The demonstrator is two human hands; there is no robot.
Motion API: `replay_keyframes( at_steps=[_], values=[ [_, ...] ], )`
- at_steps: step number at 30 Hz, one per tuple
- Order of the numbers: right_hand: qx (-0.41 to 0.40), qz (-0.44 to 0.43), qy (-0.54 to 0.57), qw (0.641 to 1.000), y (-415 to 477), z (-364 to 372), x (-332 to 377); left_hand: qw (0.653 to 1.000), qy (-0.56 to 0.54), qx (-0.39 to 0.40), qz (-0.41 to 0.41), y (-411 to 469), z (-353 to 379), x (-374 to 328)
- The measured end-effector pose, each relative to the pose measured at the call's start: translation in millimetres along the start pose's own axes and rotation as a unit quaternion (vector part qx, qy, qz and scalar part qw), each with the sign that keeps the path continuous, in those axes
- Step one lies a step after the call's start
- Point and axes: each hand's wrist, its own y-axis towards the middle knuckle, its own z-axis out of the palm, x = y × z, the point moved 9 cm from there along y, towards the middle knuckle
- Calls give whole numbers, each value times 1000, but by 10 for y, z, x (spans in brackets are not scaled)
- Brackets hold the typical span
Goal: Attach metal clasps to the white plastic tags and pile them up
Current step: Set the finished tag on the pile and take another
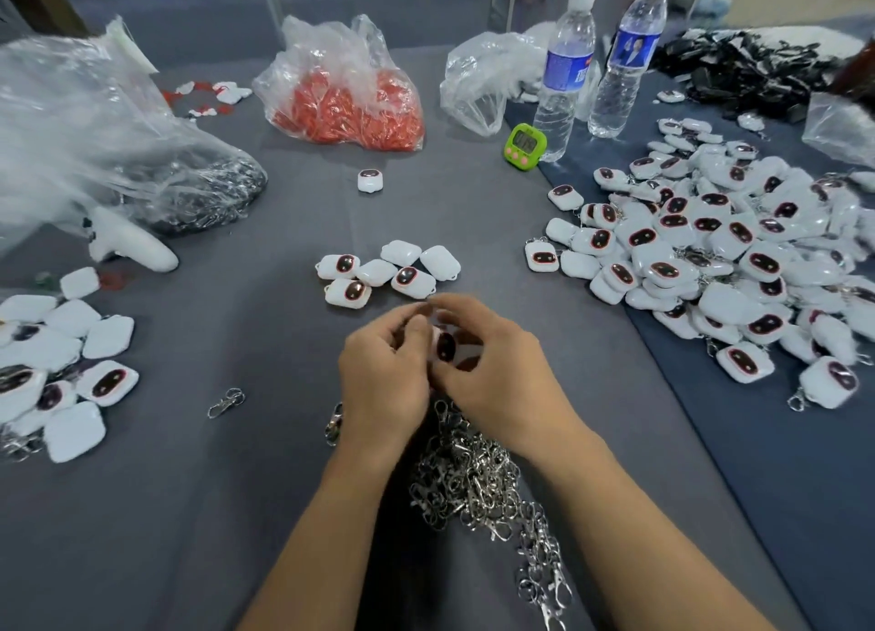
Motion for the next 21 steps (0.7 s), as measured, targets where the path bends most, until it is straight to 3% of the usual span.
replay_keyframes(
  at_steps=[3, 5, 7, 9, 11, 13, 16, 21],
  values=[
    [5, 6, -60, 998, -119, 64, 63, 999, 38, 30, 18, -206, 60, -66],
    [-2, 53, -31, 998, -180, 0, -33, 996, 80, 27, 38, -301, -40, -86],
    [-26, 130, 98, 986, -250, -79, -200, 990, 131, 36, 44, -347, -131, -21],
    [-46, 189, 260, 946, -353, -96, -308, 972, 210, 83, 61, -426, -100, 29],
    [-55, 208, 321, 922, -414, -109, -355, 940, 290, 136, 114, -536, 34, 23],
    [-58, 209, 312, 925, -444, -120, -381, 917, 338, 148, 151, -576, 117, -12],
    [-59, 196, 247, 947, -465, -124, -388, 913, 359, 143, 132, -516, 132, -27],
    [-35, 171, 194, 965, -465, -119, -405, 951, 283, 92, 84, -464, -3, -19]
  ],
)
